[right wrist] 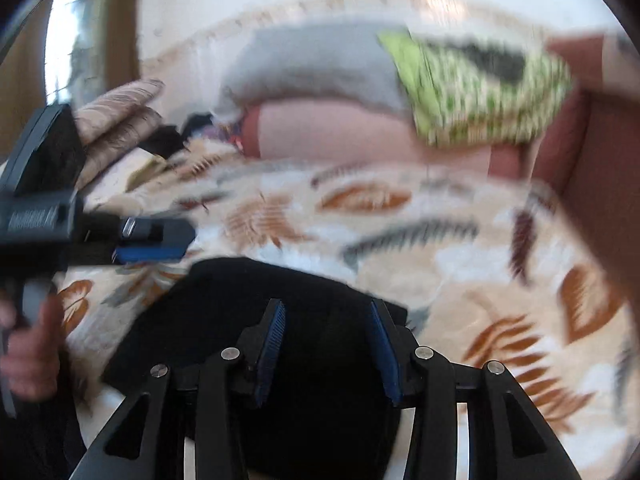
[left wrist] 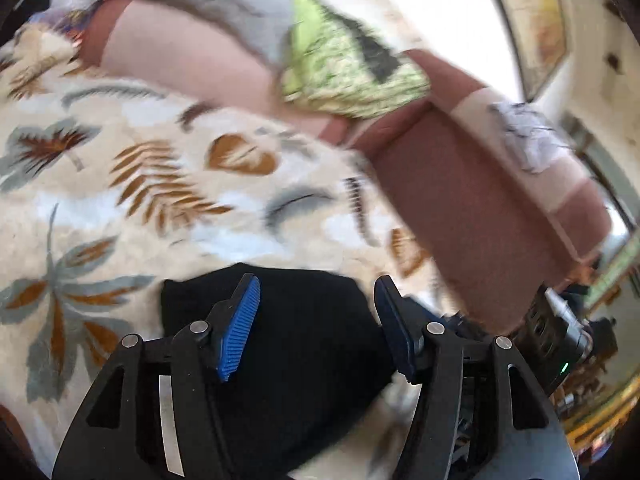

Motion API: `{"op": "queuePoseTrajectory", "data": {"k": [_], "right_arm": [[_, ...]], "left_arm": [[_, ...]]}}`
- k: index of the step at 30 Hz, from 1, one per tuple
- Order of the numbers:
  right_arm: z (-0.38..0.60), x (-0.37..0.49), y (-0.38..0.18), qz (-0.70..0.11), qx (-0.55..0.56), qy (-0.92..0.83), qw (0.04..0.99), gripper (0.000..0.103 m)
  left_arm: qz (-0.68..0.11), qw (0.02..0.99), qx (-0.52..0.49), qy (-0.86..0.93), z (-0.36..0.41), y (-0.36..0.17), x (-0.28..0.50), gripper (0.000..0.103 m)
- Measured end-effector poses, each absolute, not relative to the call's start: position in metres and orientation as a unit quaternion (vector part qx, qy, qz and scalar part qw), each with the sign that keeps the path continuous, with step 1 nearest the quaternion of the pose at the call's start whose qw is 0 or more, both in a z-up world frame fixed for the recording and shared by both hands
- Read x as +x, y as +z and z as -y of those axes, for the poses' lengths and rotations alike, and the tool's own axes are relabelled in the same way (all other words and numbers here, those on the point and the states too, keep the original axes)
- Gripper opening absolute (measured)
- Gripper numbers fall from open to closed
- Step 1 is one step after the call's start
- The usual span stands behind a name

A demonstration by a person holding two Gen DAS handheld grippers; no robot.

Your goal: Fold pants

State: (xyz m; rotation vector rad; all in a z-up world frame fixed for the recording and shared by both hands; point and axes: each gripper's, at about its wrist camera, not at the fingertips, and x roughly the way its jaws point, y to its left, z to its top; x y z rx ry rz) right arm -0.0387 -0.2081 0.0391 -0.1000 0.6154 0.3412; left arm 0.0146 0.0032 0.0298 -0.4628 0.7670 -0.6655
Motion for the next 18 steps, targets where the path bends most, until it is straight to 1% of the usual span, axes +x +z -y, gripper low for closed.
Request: {"op": "queuePoseTrajectory", "data": {"k": [1,2,3,4,5,6,9,11,14,16,17,18], "right_arm": [[0.206,-0.052,0.044,-0.289,-0.058,0.174,0.940,0.044],[0.202,-0.063,0.043,-0.289,-0.066,0.182,0.938,0.046],[0.198,-0.068,0.035,-0.309,-0.076,0.187,0.930,0.049],[0.195,-0.068,0.025,-0.335,-0.083,0.183,0.921,0.049],[0.193,-0.064,0.008,-0.375,-0.092,0.172,0.906,0.050],[0.195,-0.064,-0.003,-0.389,-0.088,0.168,0.901,0.051],[0.206,-0.068,0.010,-0.372,-0.061,0.169,0.911,0.051],[0.215,-0.080,0.024,-0.329,-0.046,0.153,0.931,0.051],[0.218,-0.090,0.034,-0.295,-0.031,0.157,0.942,0.053],[0.211,-0.084,0.026,-0.325,-0.046,0.158,0.931,0.053],[0.206,-0.077,0.012,-0.364,-0.061,0.150,0.917,0.054],[0.202,-0.072,-0.001,-0.396,-0.068,0.148,0.904,0.058]], "left_arm": [[-0.371,0.845,-0.216,-0.320,0.000,0.028,0.013,0.067],[-0.395,0.840,-0.205,-0.312,0.007,0.019,0.014,0.068],[-0.435,0.828,-0.191,-0.297,0.016,0.003,0.020,0.068],[-0.470,0.815,-0.180,-0.288,0.024,-0.012,0.027,0.067],[-0.483,0.813,-0.166,-0.278,0.029,-0.019,0.029,0.067],[-0.475,0.824,-0.149,-0.272,0.032,-0.017,0.027,0.067],[-0.450,0.840,-0.124,-0.275,0.037,-0.004,0.015,0.068],[-0.451,0.843,-0.119,-0.268,0.037,-0.006,0.011,0.068],[-0.458,0.849,-0.103,-0.245,0.044,-0.017,0.010,0.068],[-0.454,0.856,-0.083,-0.235,0.052,-0.016,0.008,0.069],[-0.454,0.856,-0.080,-0.234,0.054,-0.017,0.007,0.073],[-0.450,0.859,-0.075,-0.233,0.056,-0.018,0.005,0.078]]}}
